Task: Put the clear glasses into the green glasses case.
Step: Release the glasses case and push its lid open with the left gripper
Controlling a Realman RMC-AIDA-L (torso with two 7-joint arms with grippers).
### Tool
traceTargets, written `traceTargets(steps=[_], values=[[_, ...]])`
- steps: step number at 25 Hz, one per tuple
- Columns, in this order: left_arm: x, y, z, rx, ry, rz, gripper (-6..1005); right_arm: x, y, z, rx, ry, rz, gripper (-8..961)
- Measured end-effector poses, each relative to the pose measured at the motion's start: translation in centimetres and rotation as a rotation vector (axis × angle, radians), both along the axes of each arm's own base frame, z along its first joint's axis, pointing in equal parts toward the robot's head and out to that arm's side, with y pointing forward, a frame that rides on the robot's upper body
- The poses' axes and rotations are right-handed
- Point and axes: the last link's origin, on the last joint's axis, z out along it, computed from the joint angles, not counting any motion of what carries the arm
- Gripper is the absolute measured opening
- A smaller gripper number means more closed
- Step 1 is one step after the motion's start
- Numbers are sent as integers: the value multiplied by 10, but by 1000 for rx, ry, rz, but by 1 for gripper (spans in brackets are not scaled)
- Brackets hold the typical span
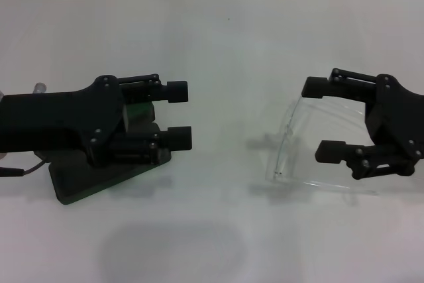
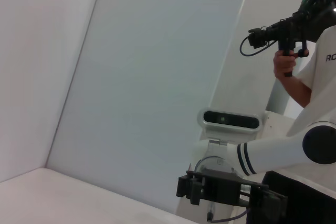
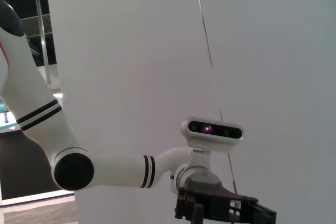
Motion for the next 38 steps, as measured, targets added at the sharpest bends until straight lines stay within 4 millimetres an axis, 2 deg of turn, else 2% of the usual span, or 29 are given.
traceTargets(steps=[17, 20, 24, 25, 26, 30, 35, 38], values=[[-2, 0, 0, 18, 2, 2, 777, -3, 5, -2, 23, -13, 1, 855], [-5, 5, 4, 85, -12, 29, 776, 6, 14, -1, 96, -23, -85, 855], [-11, 15, 12, 186, -46, 116, 773, 26, 23, 9, 238, 20, -262, 855], [-14, 23, 18, 266, -41, 188, 771, 26, 23, 9, 238, 20, -262, 855], [-14, 24, 18, 279, -20, 201, 769, 39, 22, 20, 316, 64, -338, 855], [-6, 35, 16, 323, 189, 244, 756, 54, 21, 30, 400, 86, -418, 856], [15, 51, 14, 376, 427, 376, 736, 69, 22, 33, 450, 56, -497, 856], [23, 52, 18, 389, 460, 382, 733, 74, 23, 32, 469, 38, -523, 856]])
